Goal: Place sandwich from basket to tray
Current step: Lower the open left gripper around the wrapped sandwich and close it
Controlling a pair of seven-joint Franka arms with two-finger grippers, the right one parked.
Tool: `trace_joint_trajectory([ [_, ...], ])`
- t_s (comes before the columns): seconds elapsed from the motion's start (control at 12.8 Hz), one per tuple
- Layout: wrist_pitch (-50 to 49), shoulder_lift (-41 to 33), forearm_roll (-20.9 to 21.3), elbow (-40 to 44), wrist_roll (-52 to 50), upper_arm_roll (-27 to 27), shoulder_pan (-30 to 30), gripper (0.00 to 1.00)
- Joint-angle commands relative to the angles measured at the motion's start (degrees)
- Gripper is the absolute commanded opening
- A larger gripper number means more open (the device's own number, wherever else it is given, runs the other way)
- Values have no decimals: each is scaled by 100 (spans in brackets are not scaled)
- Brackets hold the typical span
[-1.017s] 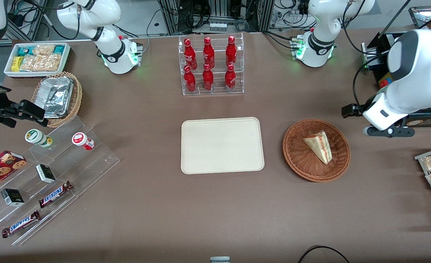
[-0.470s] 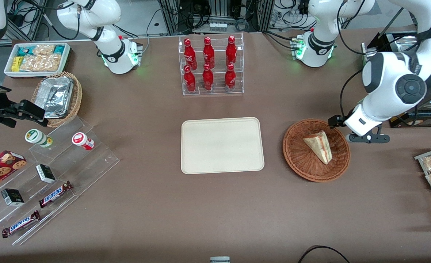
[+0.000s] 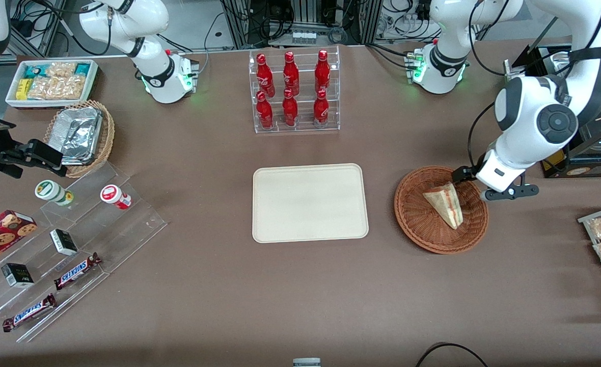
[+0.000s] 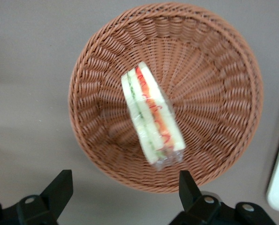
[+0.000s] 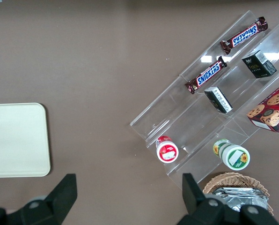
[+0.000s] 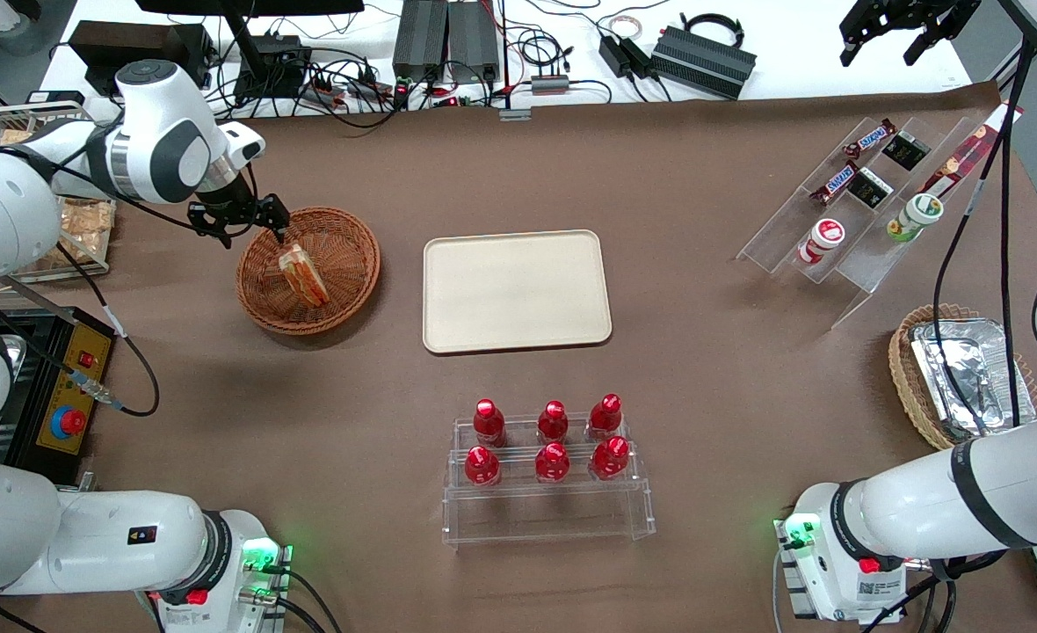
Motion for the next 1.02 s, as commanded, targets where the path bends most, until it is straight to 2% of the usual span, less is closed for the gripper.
trace_joint_trajectory([
  [0.0, 252, 58, 10, -115, -902, 5, -196, 100],
  [0.23, 471, 103, 10, -263, -1370, 5, -232, 100],
  [0.39, 1329, 103, 10, -710, -1982, 5, -232, 100],
  [0.55, 1623, 225, 10, -818, -2695, 5, -337, 100],
  [0.94, 1843, 551, 1, -783, -2874, -4, -338, 100],
])
